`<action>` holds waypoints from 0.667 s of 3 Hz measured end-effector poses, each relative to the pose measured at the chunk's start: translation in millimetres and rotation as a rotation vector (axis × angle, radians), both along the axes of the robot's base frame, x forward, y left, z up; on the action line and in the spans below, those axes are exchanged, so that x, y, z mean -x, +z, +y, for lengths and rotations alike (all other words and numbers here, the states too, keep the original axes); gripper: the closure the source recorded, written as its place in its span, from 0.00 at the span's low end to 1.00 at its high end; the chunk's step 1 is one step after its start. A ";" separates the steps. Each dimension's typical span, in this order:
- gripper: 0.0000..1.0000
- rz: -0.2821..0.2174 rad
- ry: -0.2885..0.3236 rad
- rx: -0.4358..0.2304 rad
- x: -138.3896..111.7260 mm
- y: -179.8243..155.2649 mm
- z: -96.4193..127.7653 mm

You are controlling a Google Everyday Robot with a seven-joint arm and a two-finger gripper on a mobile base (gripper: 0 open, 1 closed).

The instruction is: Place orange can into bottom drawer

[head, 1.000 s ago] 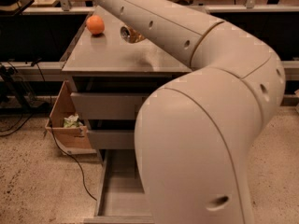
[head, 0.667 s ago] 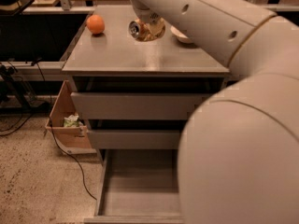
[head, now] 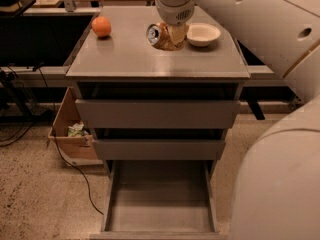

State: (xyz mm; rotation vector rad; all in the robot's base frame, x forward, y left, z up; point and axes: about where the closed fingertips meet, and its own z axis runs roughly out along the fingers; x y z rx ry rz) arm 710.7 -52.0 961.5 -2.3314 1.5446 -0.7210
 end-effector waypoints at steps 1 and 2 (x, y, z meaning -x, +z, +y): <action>1.00 0.014 0.003 0.005 17.3 -6.2 0.4; 1.00 0.046 -0.010 -0.003 63.9 -9.5 -4.0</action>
Offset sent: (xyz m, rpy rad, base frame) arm -0.1431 -0.0110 -0.0161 -0.0001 0.1032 -0.0260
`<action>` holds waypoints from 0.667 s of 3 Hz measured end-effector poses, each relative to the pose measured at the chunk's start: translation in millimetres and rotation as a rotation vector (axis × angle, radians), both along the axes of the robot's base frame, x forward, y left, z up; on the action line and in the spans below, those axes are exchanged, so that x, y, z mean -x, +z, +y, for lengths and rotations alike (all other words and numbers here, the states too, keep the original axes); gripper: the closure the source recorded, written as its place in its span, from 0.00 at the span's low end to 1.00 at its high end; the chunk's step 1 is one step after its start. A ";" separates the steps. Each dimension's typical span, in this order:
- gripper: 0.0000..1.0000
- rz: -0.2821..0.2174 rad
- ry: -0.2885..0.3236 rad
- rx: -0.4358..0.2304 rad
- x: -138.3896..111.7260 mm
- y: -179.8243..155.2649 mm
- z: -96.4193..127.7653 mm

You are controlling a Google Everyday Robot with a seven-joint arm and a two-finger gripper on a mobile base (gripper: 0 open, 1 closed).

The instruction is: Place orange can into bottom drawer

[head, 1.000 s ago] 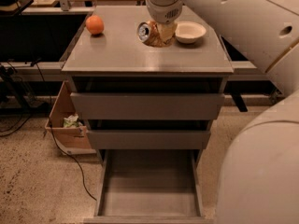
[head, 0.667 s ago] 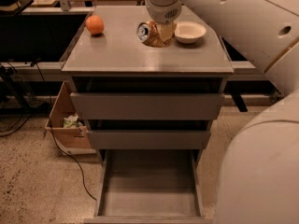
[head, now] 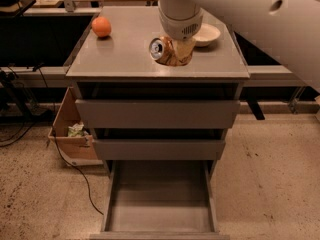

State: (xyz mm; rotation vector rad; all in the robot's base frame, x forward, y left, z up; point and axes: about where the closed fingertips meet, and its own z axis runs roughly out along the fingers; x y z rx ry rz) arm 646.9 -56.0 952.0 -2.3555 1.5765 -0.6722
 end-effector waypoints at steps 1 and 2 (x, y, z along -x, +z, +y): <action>1.00 0.074 -0.032 -0.030 66.6 -8.4 -6.5; 1.00 0.074 -0.032 -0.030 66.6 -8.4 -6.5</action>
Offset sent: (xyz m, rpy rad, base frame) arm -0.0589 -0.0063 -0.0061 0.0275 0.0639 -0.0310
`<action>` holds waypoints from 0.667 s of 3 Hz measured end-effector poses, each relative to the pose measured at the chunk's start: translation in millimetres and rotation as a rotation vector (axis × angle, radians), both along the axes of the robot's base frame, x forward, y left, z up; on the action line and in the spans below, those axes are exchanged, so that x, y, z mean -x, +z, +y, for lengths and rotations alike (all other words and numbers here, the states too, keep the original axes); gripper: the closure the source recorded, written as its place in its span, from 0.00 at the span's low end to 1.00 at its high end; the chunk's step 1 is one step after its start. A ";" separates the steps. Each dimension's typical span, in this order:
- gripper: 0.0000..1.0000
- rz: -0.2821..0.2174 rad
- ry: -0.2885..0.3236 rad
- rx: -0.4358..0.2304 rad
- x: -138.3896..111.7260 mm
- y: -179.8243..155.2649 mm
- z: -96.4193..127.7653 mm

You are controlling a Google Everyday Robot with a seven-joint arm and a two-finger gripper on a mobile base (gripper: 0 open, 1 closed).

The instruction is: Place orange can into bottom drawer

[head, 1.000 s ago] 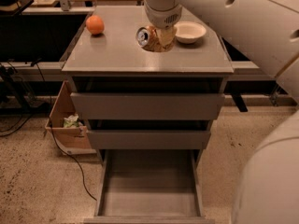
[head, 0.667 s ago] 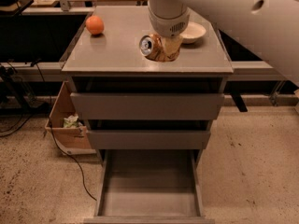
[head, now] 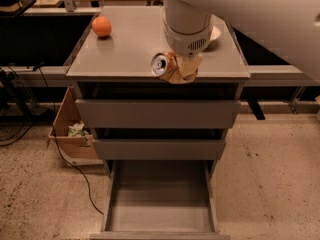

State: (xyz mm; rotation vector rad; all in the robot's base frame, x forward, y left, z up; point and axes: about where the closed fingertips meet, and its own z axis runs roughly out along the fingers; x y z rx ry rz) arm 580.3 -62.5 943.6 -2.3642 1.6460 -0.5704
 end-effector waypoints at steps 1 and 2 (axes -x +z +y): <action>1.00 0.012 -0.019 -0.017 1.9 -14.1 -0.6; 1.00 0.039 -0.056 -0.054 21.2 -42.4 0.9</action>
Offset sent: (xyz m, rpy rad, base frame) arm -0.0490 0.0025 -0.0946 0.0843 0.1036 -0.1032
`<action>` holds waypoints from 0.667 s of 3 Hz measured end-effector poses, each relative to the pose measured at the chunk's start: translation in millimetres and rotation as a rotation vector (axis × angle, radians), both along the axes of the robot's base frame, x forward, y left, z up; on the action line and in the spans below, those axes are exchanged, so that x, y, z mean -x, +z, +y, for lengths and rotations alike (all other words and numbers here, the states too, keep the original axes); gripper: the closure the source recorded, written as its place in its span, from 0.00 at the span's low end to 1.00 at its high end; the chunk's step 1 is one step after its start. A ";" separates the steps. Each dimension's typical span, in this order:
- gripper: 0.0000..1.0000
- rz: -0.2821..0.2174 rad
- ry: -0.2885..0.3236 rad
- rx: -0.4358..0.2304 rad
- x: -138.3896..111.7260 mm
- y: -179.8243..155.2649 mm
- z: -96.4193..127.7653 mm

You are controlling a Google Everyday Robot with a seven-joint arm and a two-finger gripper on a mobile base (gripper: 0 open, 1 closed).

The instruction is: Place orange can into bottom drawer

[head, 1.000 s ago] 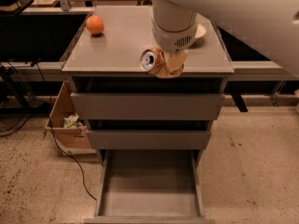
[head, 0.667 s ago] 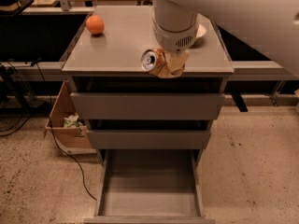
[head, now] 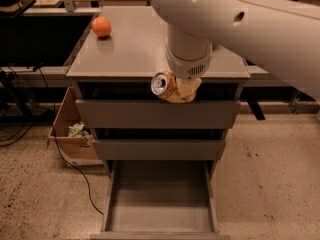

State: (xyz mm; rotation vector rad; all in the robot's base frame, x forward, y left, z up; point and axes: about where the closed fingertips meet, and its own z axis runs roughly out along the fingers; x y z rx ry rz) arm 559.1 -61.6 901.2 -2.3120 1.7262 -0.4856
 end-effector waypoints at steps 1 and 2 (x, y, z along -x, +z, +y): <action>1.00 0.046 -0.040 -0.032 27.7 -36.7 2.8; 1.00 0.097 -0.074 -0.058 51.6 -77.1 10.2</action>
Offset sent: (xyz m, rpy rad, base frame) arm -0.0800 0.0201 -0.1291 0.0880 0.1645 -0.1170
